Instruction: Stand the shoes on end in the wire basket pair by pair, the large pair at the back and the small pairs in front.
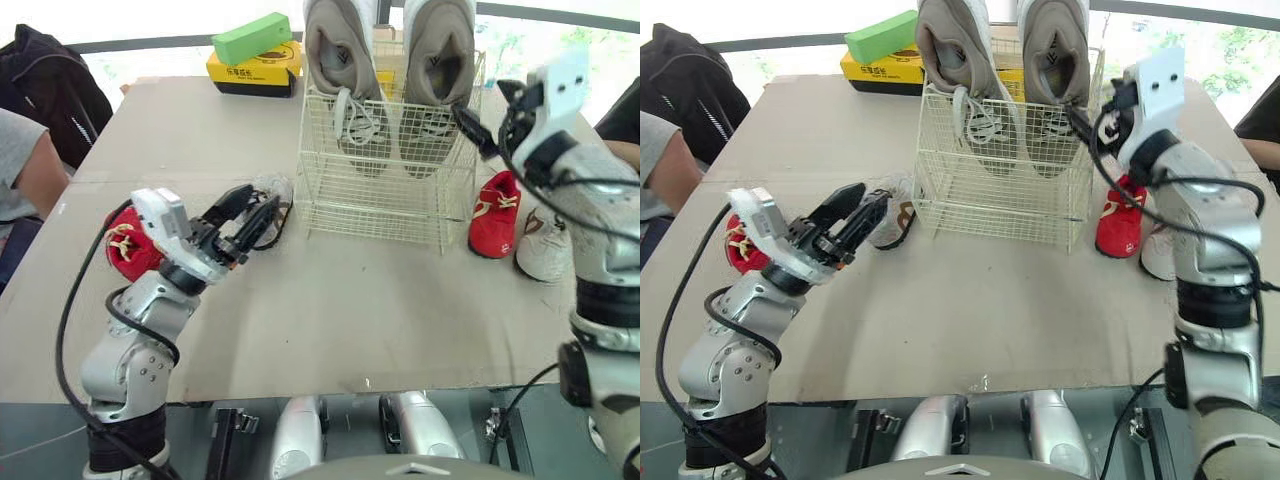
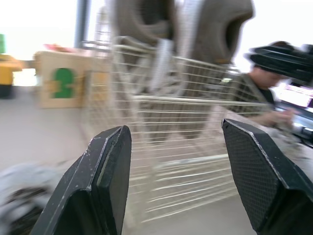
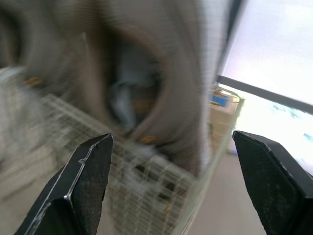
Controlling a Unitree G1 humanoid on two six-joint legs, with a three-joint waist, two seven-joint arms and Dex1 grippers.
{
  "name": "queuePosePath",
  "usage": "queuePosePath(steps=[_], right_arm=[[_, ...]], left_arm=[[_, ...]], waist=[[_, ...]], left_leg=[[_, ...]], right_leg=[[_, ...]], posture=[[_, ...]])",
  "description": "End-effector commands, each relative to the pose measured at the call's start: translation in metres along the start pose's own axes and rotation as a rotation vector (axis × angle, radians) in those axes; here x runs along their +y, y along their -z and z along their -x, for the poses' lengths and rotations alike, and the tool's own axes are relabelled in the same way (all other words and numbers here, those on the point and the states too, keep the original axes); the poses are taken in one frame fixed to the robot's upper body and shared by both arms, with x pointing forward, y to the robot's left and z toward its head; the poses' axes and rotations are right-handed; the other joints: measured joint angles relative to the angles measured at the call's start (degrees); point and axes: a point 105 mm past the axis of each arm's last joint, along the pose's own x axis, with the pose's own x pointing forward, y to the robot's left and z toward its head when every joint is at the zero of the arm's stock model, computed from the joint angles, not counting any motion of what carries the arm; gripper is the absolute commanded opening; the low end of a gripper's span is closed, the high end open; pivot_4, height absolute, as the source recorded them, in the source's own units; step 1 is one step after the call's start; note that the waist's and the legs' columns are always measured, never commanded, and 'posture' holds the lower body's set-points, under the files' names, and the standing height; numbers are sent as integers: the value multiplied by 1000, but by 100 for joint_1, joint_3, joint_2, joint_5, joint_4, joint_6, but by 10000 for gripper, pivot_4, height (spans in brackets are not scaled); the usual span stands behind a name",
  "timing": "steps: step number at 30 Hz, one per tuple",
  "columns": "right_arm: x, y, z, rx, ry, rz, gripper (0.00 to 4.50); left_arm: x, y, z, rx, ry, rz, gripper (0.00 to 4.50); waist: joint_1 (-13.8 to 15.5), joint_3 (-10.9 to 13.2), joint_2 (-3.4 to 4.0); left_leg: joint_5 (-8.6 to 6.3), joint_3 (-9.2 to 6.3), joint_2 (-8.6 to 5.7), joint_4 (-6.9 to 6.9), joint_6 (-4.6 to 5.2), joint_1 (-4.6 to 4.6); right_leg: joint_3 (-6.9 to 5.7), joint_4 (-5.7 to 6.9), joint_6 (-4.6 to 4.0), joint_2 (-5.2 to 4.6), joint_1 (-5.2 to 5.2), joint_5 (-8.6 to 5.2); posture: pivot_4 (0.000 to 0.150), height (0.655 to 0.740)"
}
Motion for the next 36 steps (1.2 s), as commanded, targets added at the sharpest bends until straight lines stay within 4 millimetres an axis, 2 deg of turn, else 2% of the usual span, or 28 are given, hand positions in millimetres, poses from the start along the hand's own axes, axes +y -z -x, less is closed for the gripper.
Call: queuePosePath(steps=[1, 4, 6, 8, 10, 14, 17, 23, 24, 26, 27, 28, 29, 31, 34, 36], right_arm=[[43, -30, 35, -141, -326, 76, 38656], [74, -23, 69, -81, -591, -13, 38656], [85, -23, 77, -63, -650, -59, 38656], [104, -16, 85, -46, -713, -75, 38656], [117, -15, 88, -62, -728, -84, 38656], [123, -10, 87, -58, -714, -72, 38656], [130, -8, 94, -56, -722, -22, 38656], [136, -6, 101, -47, -731, -16, 38656], [135, -6, 100, -46, -726, -13, 39199], [135, -5, 100, -47, -721, -14, 39199], [135, -5, 100, -47, -719, -14, 39199], [135, -4, 99, -48, -716, -13, 39199], [134, -4, 98, -49, -711, -12, 39199], [132, -4, 96, -50, -702, -10, 39199], [119, -6, 78, -52, -628, -13, 39199], [113, -15, 70, -78, -608, 13, 39199]], left_arm=[[18, 2, 11, 19, -153, -74, 32288], [23, 18, 14, 90, -260, -116, 32288], [27, 21, 17, 103, -303, -120, 32288], [21, 36, 10, 160, -325, -144, 32288], [25, 45, 6, 206, -345, -176, 32288], [43, 56, -1, 255, -391, -181, 32288], [53, 70, -12, 296, -426, -205, 32288], [49, 80, -16, 314, -421, -200, 32288], [48, 80, -16, 312, -419, -196, 27047], [45, 79, -17, 305, -402, -204, 20006], [44, 76, -18, 300, -398, -204, 14411], [43, 74, -18, 297, -395, -207, 11588], [43, 72, -18, 295, -391, -216, 6927], [43, 63, -17, 262, -389, -228, 1716], [37, -7, -22, -51, -353, -274, 1583], [27, -43, -24, -203, -299, -344, 1583]], waist=[[-13, 1, -2], [2, 4, -6], [-7, 7, -11], [-16, 7, -18], [-7, 7, -21], [-9, 8, -24], [46, 8, -25], [118, 7, -26], [121, 7, -26], [123, 6, -27], [123, 6, -27], [122, 6, -27], [121, 6, -27], [125, 6, -27], [97, 18, -46], [121, 24, -56]], left_leg=[[0, -1, 4, -1, 0, 4], [0, -2, 3, -1, 0, 5], [-1, -4, 4, 0, 1, 15], [-1, -4, 5, 3, 1, 24], [0, -2, 1, 10, 1, 32], [0, -2, 1, 19, 1, 33], [0, 0, -2, 20, 1, 31], [0, 0, -3, 17, 0, 25], [0, 1, -3, 17, 0, 25], [0, 1, -3, 18, 0, 27], [0, 1, -3, 18, 0, 27], [0, 2, -4, 18, 0, 28], [0, 1, -4, 18, 0, 28], [0, 1, -4, 18, 0, 27], [0, 0, 0, 18, 0, 26], [0, 1, 4, 20, -1, 23]], right_leg=[[1, -1, 0, -2, 0, 0], [-1, 0, 1, 1, 3, 0], [1, -1, 1, -4, 13, 0], [5, 1, 3, -4, 13, 0], [2, 2, 22, 2, 25, -10], [3, 8, 25, 14, 23, -10], [-3, 7, 23, 15, 24, -9], [1, 1, 5, 9, 24, 1], [0, 2, 5, 9, 24, 1], [-2, 4, 5, 10, 25, 1], [-3, 5, 5, 10, 25, 1], [-3, 5, 5, 10, 25, 1], [-3, 5, 5, 10, 25, 1], [-3, 5, 5, 11, 25, 1], [2, 6, 4, 10, 21, 2], [-3, 6, 3, 12, 19, 3]], posture=[[1500, 7400], [1500, 7400], [1500, 7400], [1500, 7400], [1500, 7400], [1500, 7400], [1500, 7400], [1500, 7400], [1500, 7400], [1500, 7400], [1500, 7400], [1500, 7400], [1500, 7400], [1500, 7400], [1500, 7400], [1500, 7400]])
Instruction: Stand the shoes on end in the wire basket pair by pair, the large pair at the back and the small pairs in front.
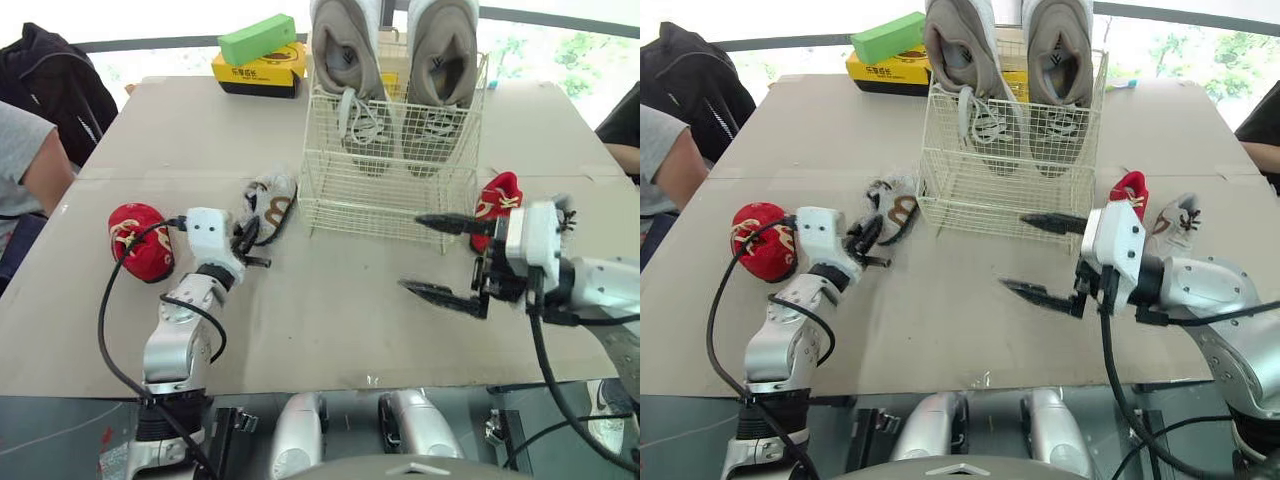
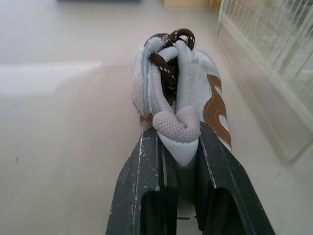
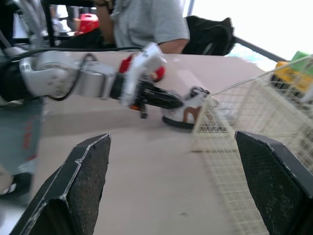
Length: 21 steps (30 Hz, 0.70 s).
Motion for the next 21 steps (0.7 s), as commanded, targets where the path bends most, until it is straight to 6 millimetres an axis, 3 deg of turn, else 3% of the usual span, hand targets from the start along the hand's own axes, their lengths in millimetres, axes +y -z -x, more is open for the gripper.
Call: queuePosePath(steps=[1, 3, 6, 9, 13, 15, 21], right_arm=[[-18, -20, -5, -45, 43, 67, 39199], [-25, -33, -8, -63, 25, 88, 39199], [-38, -60, -12, -37, 6, 177, 39199], [-51, -87, -19, 5, -48, 210, 39199], [-62, -103, -24, 79, -103, 151, 39199], [-70, -102, -26, 142, -118, 128, 39199], [-84, -66, -31, 419, -218, 41, 39199]], left_arm=[[-10, -107, 15, -458, 114, -96, 1583], [-24, -127, 24, -535, 248, -159, 1583], [-52, -137, 37, -582, 496, -330, 1583], [-75, -130, 39, -600, 732, -574, 1583], [-85, -119, 37, -652, 893, -799, 1583], [-87, -115, 36, -698, 953, -905, 1583], [-98, -115, 36, -899, 1079, -1074, 1583]], waist=[[21, 1, -3], [28, 1, -2], [25, 3, 10], [26, 8, 17], [30, 7, 16], [18, 7, 17], [20, 8, 19]], left_leg=[[0, 3, 0, 2, 0, -1], [0, 6, -2, 2, 0, -1], [0, 12, -5, -1, 0, 2], [0, 19, -8, -1, 1, -2], [-1, 24, -4, -2, 1, -1], [-1, 30, -2, -4, 2, -1], [-5, 49, -1, 0, 10, -11]], right_leg=[[-3, 0, -1, 1, 1, 0], [-2, 1, -1, 1, 1, 0], [2, -1, -1, -6, 4, 0], [5, -1, -1, -12, -8, 0], [-7, -3, -6, -4, -6, -2], [0, -4, -5, -5, -8, -1], [7, -3, -5, -7, -23, -1]], posture=[[1500, 7400], [1500, 7400], [1500, 7400], [1500, 7400], [1500, 7400], [1500, 7400], [1500, 7400]])
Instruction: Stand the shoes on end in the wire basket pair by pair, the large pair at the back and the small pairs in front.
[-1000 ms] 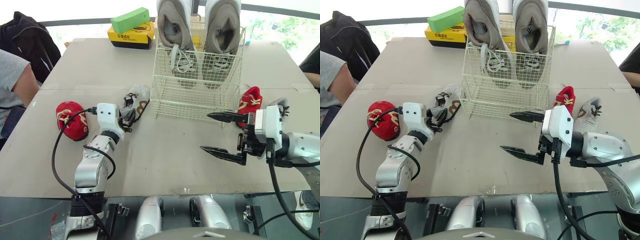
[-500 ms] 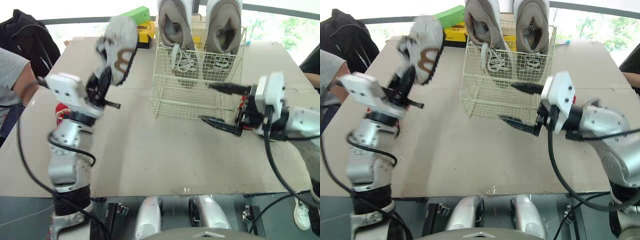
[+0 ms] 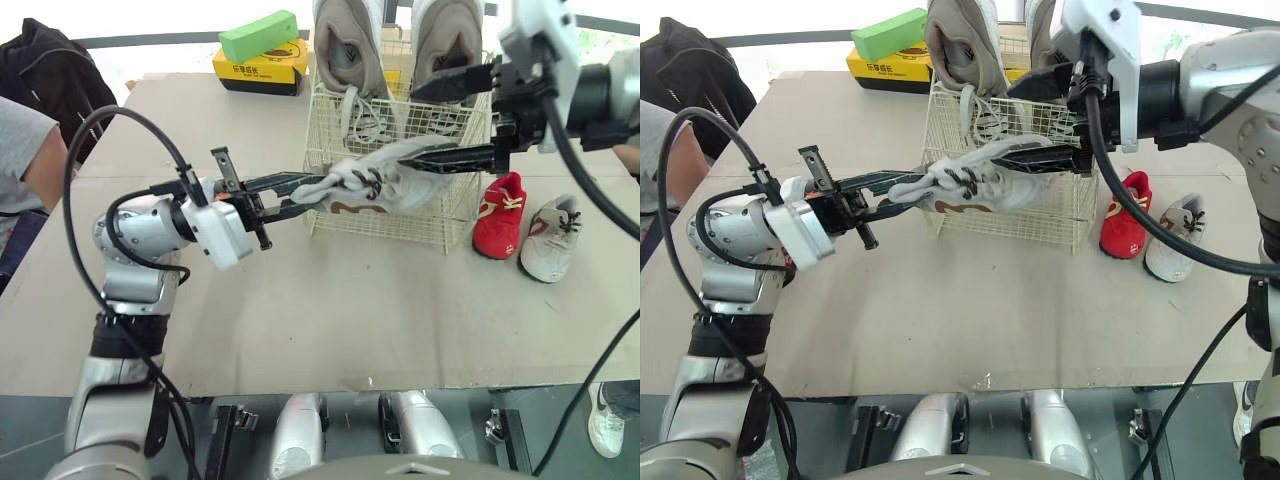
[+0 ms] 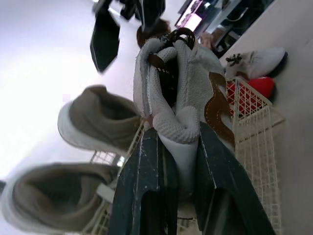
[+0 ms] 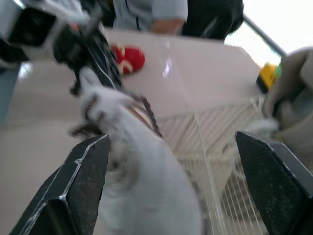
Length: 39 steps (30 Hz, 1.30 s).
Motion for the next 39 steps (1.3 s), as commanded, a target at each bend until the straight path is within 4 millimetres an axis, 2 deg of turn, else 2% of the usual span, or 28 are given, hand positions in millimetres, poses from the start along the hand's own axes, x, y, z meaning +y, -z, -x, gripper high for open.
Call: queuePosePath(steps=[1, 5, 8, 12, 13, 14, 15, 16, 17, 18, 19, 20, 23, 24, 26, 28, 32, 34, 35, 37, 39], right_arm=[[-4, 12, -2, 99, -60, -14, 39199], [6, 30, -3, 180, -190, -64, 39199], [9, 32, -4, 160, -206, -107, 30621], [14, 36, -2, 126, -207, -164, 11180], [16, 36, -1, 113, -209, -181, 6300], [17, 36, 0, 105, -210, -192, 2539], [15, 36, 0, 72, -178, -225, 1956], [13, 35, 1, 32, -147, -265, 1259], [10, 35, 2, -17, -106, -308, 1234], [6, 38, 3, -59, -45, -351, 1210], [3, 42, 4, -86, -1, -388, 1199], [3, 45, 6, -111, 30, -415, 1187], [10, 45, 8, -237, 78, -503, 1146], [14, 46, 6, -265, 93, -509, 1146], [22, 44, 2, -300, 113, -516, 1140], [28, 41, -4, -337, 117, -539, 1136], [34, 37, -10, -368, 126, -555, 1127], [35, 35, -11, -385, 137, -564, 1122], [35, 35, -12, -389, 145, -568, 1121], [36, 35, -13, -400, 159, -576, 1120], [35, 34, -13, -429, 179, -588, 1119]], left_arm=[[3, -9, -3, -97, 32, -121, 1583], [7, -8, -5, -141, 38, -168, 1583], [7, -10, -6, -164, 49, -222, 1583], [10, -11, -2, -169, 43, -139, 1583], [11, -10, -2, -164, 32, -116, 11781], [12, -9, -2, -161, 27, -98, 15407], [14, -5, 1, -153, -29, 126, 17142], [9, -2, 3, -141, -35, 338, 23343], [6, 3, 5, -112, -80, 549, 26333], [10, 6, 6, -124, -204, 848, 26474], [6, 5, 6, -130, -244, 1061, 26474], [-1, 1, 4, -120, -239, 1196, 26474], [-27, -8, -1, -95, -246, 1437, 26474], [-36, -5, -5, -64, -279, 1519, 26474], [-45, -10, -14, -78, -288, 1616, 26474], [-43, -9, -25, -141, -356, 1712, 26474], [-41, -4, -35, -168, -369, 1735, 26474], [-32, 0, -35, -211, -402, 1753, 26474], [-27, 1, -35, -231, -409, 1763, 21589], [-23, 2, -35, -240, -393, 1749, 16285], [-24, 2, -35, -222, -351, 1736, 6590]], waist=[[-12, 0, 1], [-2, -1, 3], [-2, 0, 4], [1, 0, 4], [2, 1, 5], [2, 0, 5], [-6, 0, 5], [-18, 0, 5], [-57, -2, 1], [-97, -2, 1], [-135, 0, -5], [-153, 3, -2], [-146, 8, 5], [-145, 10, 10], [-142, 8, 11], [-139, 9, 11], [-128, 8, 11], [-129, 8, 12], [-129, 8, 12], [-134, 8, 11], [-146, 7, 11]], left_leg=[[-1, 4, 0, 0, 2, 0], [-6, 11, 7, 5, 9, -24], [-5, 4, 9, 31, 9, -93], [-6, 23, 14, 35, 10, -92], [-6, 24, 15, 35, 10, -92], [-6, 25, 15, 39, 10, -94], [-6, 25, 15, 42, 10, -93], [-6, 23, 16, 48, 10, -93], [-7, 19, 18, 53, 11, -87], [-7, 10, 19, 53, 12, -85], [-9, -9, 25, 70, 14, -86], [-10, -20, 25, 74, 14, -87], [-9, -49, 22, 91, 14, -88], [-9, -48, 18, 91, 13, -88], [-8, -53, 14, 97, 13, -76], [-8, -53, 8, 97, 13, -77], [-8, -52, -1, 104, 13, -78], [-8, -51, -11, 103, 13, -78], [-8, -51, -12, 103, 13, -78], [-8, -52, -11, 102, 13, -80], [-8, -51, -11, 101, 13, -80]], right_leg=[[4, 0, 0, 0, -1, 0], [6, 5, 2, 1, -27, 1], [-4, 22, 4, 0, -86, 3], [-13, 25, 4, -8, -85, 3], [-16, 26, 4, -8, -84, 3], [-17, 30, 4, -9, -84, 3], [-17, 32, 4, -10, -83, 3], [-17, 38, 5, -10, -79, 2], [-12, 48, 7, -17, -78, 1], [-10, 59, 12, -17, -79, -2], [-12, 79, 22, -30, -76, -9], [-18, 95, 29, -36, -76, -14], [-40, 110, 29, -33, -69, -14], [-40, 111, 29, -29, -69, -15], [-43, 110, 28, -17, -50, -14], [-42, 107, 29, -15, -48, -14], [-39, 108, 28, -10, -46, -13], [-38, 106, 27, -6, -46, -13], [-37, 106, 27, -6, -47, -13], [-39, 106, 27, -6, -47, -13], [-39, 104, 27, -2, -47, -13]], posture=[[1500, 7400], [1500, 7400], [1500, 7400], [1500, 7400], [1500, 7400], [1500, 7400], [1500, 7400], [1500, 7400], [1500, 7400], [1500, 7400], [1500, 7400], [1500, 7400], [1500, 7400], [1500, 7400], [1500, 7400], [1500, 7400], [1500, 7400], [1500, 7400], [1500, 7400], [1500, 7400], [1500, 7400]])
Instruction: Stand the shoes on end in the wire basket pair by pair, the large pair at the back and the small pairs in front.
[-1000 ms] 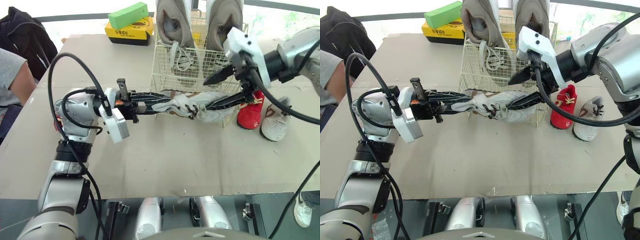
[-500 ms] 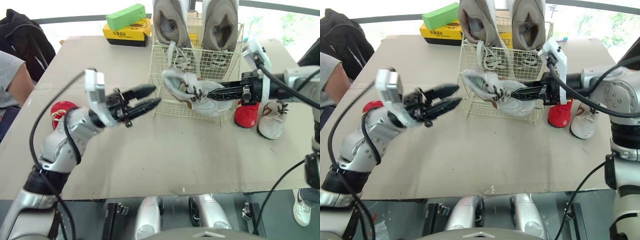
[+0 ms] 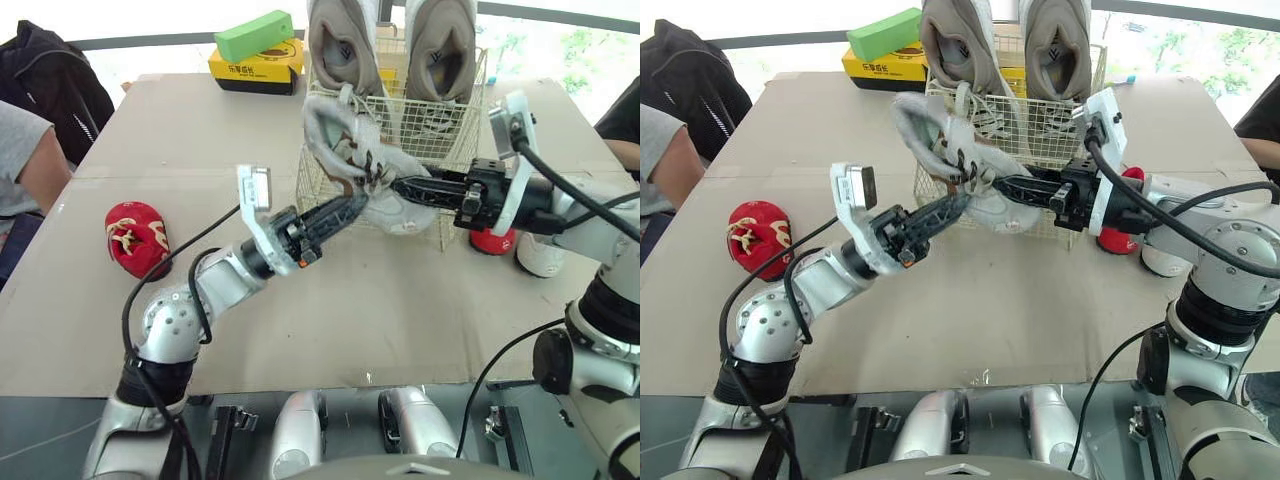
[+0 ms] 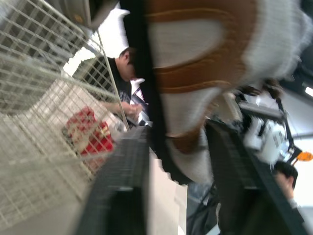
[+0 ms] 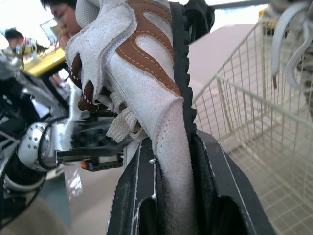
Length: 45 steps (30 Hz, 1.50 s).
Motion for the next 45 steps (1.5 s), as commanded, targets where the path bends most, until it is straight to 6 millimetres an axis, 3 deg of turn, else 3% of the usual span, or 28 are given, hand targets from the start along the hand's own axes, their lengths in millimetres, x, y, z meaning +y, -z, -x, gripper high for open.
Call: queuePosePath(steps=[1, 6, 7, 12, 16, 19, 23, 26, 33, 41, 45], right_arm=[[6, -5, 2, -66, 5, 8, 1119], [10, -6, 1, -112, 24, 24, 1118], [8, -10, 3, -143, 47, 35, 11178], [3, -28, 27, -285, 189, 239, 32094], [19, -16, 41, -286, 142, 434, 32094], [26, -2, 49, -272, 134, 488, 32094], [24, 12, 58, -238, 180, 502, 32094], [23, 18, 67, -218, 214, 495, 32094], [23, 18, 73, -189, 281, 529, 32094], [23, 28, 70, -152, 300, 510, 32094], [21, 27, 70, -154, 298, 509, 32627]], left_arm=[[-9, -11, -1, 16, 59, -47, 4125], [-7, -35, -9, -4, 70, -130, 2281], [-7, -43, -12, 12, 80, -182, 2259], [3, -100, -16, 32, 55, -428, 2240], [22, -128, -19, 64, 20, -712, 2240], [38, -129, -20, 153, 49, -918, 2240], [59, -132, -24, 196, 6, -1067, 2240], [73, -123, -22, 311, 9, -1182, 2240], [76, -134, -36, 347, 10, -1220, 2240], [106, -100, -11, 649, -8, -1080, 2240], [109, -105, 0, 695, -41, -1095, 20045]], waist=[[-12, 0, 0], [5, 0, 0], [10, 0, 0], [17, 0, 0], [27, -1, 1], [54, 0, 0], [50, 1, -2], [61, 1, -2], [73, 4, -7], [48, -1, -8], [16, -2, -8]], left_leg=[[0, 0, 0, -2, 0, 1], [0, 0, 1, -2, 0, -2], [0, 0, -2, -2, 0, -3], [0, 5, -10, -2, 0, -8], [0, 11, -15, -9, 0, -5], [0, 7, -18, -10, 0, -8], [0, 14, -19, -6, 1, -9], [-1, 14, -22, -4, 1, -11], [-1, 6, -24, -3, 1, -14], [-1, 2, -26, -3, 1, -9], [-1, 2, -26, -1, 2, 4]], right_leg=[[2, 0, 0, 0, 0, 0], [-1, -1, 0, 2, -1, 0], [-2, -2, 0, 0, -1, 0], [-10, -6, 0, 0, -1, -1], [-8, -14, 0, 0, 0, -2], [-16, -18, 0, 0, 0, -3], [-9, -15, -1, -3, 0, -2], [-9, -15, 0, -5, 0, -2], [-14, -12, 0, -5, 0, -2], [-16, -9, 1, -6, 3, -3], [-15, -8, 1, -6, 16, -3]], posture=[[1500, 7400], [1500, 7400], [1500, 7400], [1500, 7400], [1500, 7400], [1500, 7400], [1500, 7400], [1500, 7400], [1500, 7400], [1500, 7400], [1500, 7400]])
